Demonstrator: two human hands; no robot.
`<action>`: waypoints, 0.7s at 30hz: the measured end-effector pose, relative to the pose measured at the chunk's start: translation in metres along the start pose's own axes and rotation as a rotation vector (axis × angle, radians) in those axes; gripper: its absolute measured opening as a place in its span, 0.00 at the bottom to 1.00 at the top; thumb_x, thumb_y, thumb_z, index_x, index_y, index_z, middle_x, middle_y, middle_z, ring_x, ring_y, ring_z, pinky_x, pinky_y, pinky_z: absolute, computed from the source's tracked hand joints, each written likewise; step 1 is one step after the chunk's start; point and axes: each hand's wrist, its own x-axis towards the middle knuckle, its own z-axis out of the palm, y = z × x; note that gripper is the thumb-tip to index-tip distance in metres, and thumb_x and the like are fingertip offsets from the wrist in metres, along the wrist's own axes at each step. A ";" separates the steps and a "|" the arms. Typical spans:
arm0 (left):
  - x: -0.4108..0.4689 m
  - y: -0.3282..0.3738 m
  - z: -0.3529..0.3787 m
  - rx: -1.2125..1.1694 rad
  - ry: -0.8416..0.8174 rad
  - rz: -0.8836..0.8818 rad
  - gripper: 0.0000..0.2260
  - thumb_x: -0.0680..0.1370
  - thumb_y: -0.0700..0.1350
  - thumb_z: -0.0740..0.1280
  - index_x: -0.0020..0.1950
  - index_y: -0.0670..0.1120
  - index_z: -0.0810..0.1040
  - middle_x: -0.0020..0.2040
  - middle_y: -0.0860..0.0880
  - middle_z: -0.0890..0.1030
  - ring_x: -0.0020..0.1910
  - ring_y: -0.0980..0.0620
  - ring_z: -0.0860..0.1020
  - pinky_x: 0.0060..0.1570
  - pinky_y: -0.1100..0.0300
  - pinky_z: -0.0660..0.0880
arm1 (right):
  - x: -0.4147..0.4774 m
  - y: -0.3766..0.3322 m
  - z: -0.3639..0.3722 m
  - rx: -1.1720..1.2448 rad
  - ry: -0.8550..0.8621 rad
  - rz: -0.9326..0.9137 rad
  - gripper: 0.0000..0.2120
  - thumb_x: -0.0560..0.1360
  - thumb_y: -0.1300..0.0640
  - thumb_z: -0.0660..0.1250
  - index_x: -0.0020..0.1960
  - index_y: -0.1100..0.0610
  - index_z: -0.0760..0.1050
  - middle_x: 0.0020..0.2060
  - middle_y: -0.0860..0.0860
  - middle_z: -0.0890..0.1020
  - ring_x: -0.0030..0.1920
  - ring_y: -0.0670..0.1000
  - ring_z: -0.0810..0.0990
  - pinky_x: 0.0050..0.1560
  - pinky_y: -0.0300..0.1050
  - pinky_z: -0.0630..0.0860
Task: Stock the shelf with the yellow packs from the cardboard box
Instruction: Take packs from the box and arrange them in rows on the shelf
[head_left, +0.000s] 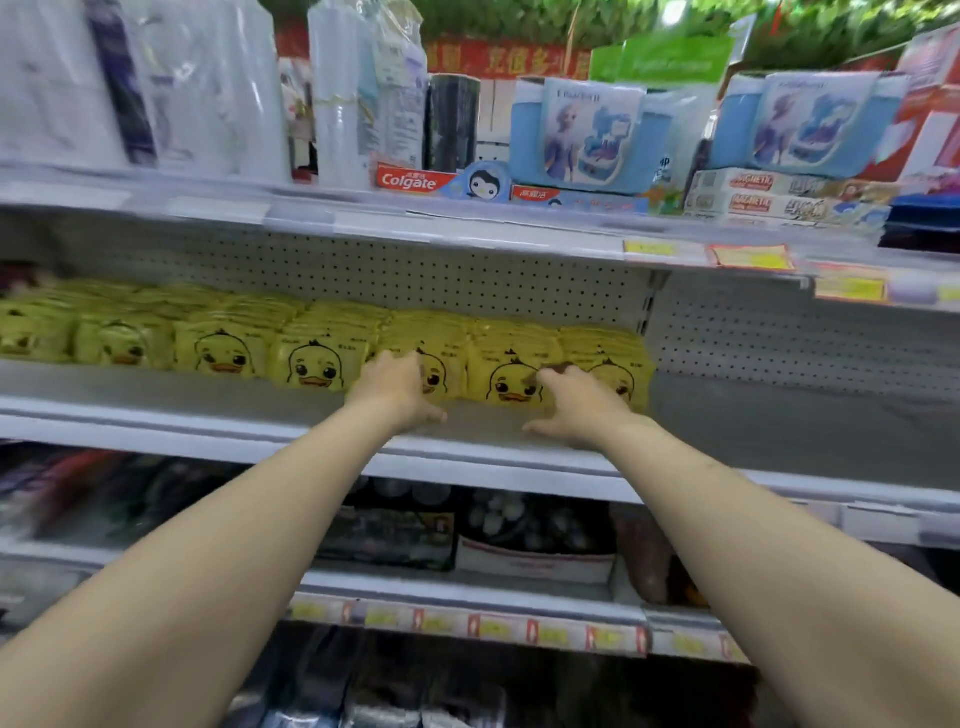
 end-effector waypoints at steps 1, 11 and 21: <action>-0.015 -0.003 -0.001 0.002 -0.001 -0.023 0.28 0.70 0.58 0.75 0.65 0.49 0.71 0.65 0.44 0.70 0.62 0.42 0.71 0.59 0.46 0.74 | -0.010 -0.004 0.001 0.001 -0.001 -0.025 0.31 0.75 0.42 0.71 0.74 0.46 0.64 0.69 0.54 0.69 0.66 0.58 0.72 0.57 0.51 0.75; -0.131 -0.052 -0.024 0.114 0.028 -0.230 0.32 0.70 0.57 0.75 0.68 0.46 0.68 0.66 0.42 0.67 0.65 0.39 0.67 0.58 0.44 0.74 | -0.076 -0.062 0.001 0.009 -0.031 -0.224 0.33 0.74 0.46 0.71 0.76 0.46 0.63 0.73 0.52 0.66 0.70 0.57 0.68 0.60 0.53 0.75; -0.212 -0.154 -0.057 0.102 0.125 -0.497 0.31 0.71 0.58 0.74 0.66 0.45 0.67 0.66 0.41 0.68 0.66 0.38 0.67 0.58 0.43 0.74 | -0.075 -0.181 0.017 0.048 -0.065 -0.474 0.33 0.74 0.42 0.71 0.75 0.44 0.63 0.73 0.51 0.67 0.70 0.56 0.69 0.62 0.55 0.75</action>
